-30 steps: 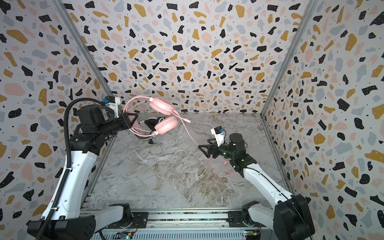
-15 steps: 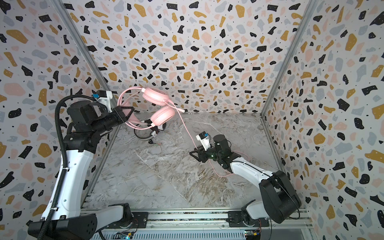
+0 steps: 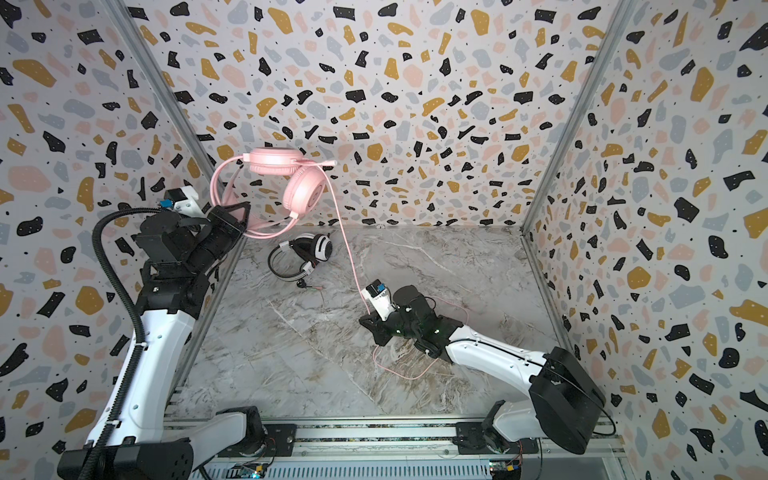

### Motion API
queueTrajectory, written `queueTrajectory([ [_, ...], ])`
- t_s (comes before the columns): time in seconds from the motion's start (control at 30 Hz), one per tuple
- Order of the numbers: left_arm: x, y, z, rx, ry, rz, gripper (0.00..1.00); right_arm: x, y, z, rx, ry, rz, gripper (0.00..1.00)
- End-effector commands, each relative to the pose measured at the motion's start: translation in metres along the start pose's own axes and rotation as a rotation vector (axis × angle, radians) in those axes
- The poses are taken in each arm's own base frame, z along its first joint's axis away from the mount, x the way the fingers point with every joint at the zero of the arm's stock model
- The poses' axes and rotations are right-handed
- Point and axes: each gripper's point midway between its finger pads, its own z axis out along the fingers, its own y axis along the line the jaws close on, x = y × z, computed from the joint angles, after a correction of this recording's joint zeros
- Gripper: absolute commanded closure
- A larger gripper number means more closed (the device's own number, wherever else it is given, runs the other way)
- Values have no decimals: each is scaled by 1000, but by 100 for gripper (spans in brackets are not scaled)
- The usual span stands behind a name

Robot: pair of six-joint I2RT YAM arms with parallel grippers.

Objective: Wrap the headphones

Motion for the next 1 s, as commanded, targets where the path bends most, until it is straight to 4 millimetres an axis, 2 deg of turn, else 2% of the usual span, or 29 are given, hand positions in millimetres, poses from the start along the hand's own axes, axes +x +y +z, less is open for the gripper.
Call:
queueTrajectory([
  [0.0,-61,-27,-33,38,-299,-59,100,-12,9,-8,83,28,-57,91],
  [0.17,-46,-15,-20,-10,-222,-11,100,-28,21,-14,125,73,-121,91],
  [0.3,-24,20,-8,-134,-155,83,100,-52,37,-16,112,150,-196,91],
  [0.43,0,43,1,-208,-102,140,100,-73,54,-18,121,241,-300,91],
  [0.67,45,33,21,-260,28,319,100,-111,71,-32,141,303,-392,91],
  [0.73,52,34,25,-277,53,367,100,-110,73,-35,135,365,-404,91],
  [0.8,63,32,29,-263,95,382,100,-125,77,-38,138,348,-406,91],
  [0.87,75,26,33,-229,135,396,100,-142,90,-44,84,299,-407,92],
  [0.97,97,17,37,-173,205,417,100,-170,95,-48,64,222,-399,92],
])
